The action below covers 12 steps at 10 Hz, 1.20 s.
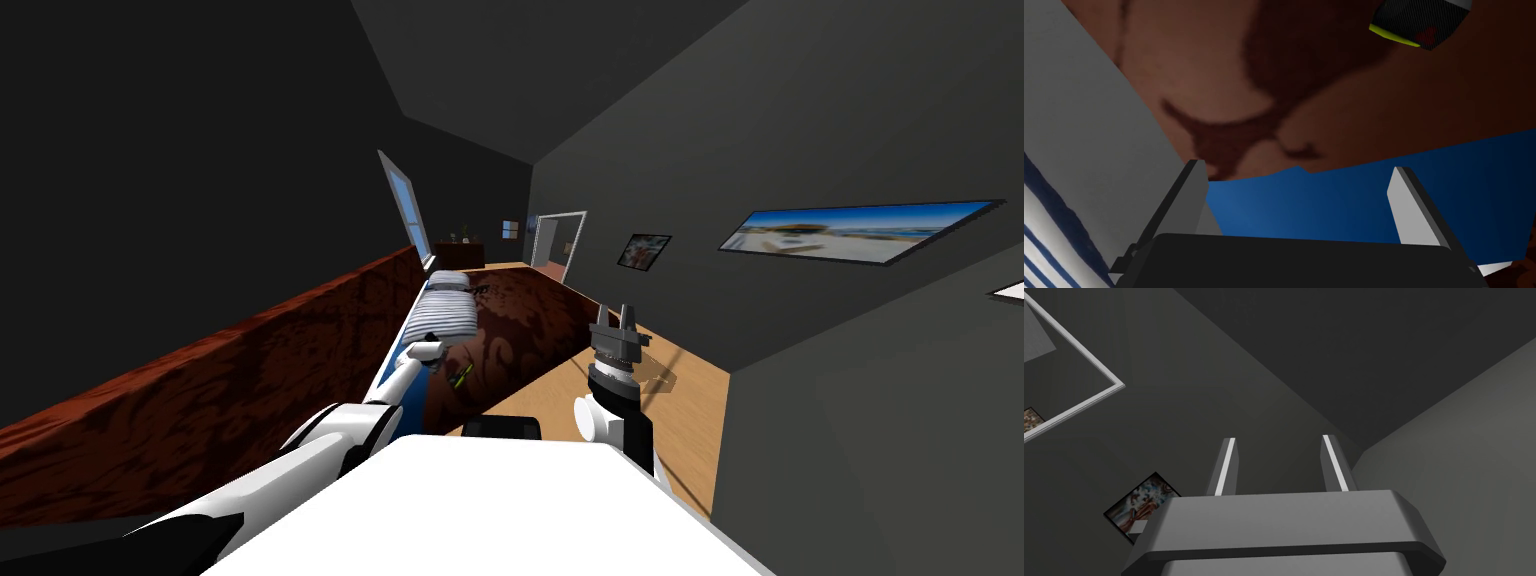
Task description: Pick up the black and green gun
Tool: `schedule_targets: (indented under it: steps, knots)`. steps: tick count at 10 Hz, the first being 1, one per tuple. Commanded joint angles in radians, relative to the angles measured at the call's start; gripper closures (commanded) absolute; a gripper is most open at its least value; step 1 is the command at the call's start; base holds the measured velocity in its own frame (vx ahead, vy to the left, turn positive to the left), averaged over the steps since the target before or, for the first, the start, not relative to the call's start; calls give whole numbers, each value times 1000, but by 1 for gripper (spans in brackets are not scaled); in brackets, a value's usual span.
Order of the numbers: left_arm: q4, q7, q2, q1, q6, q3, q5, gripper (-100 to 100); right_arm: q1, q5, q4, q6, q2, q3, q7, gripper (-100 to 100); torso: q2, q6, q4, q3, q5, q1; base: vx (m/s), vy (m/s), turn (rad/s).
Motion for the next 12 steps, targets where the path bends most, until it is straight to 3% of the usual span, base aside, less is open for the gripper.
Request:
schedule_targets:
  steps: [1, 6, 12]
  knots:
    - [50, 0, 5, -24, 40, -11, 27, -100, 0, 0, 0, 0, 0, 0, 0, 0, 0, 0, 0, 0, 0, 0, 49, -68, -33]
    - [177, 5, 5, -57, 88, -33, 66, -100, 0, 0, 0, 0, 0, 0, 0, 0, 1, 0, 0, 1, 0, 1, 33, -48, -19]
    - [228, 7, 2, -65, 106, -43, 84, -100, 0, 0, 0, 0, 0, 0, 0, 0, 2, 0, 1, 1, 1, 3, 15, -21, -9]
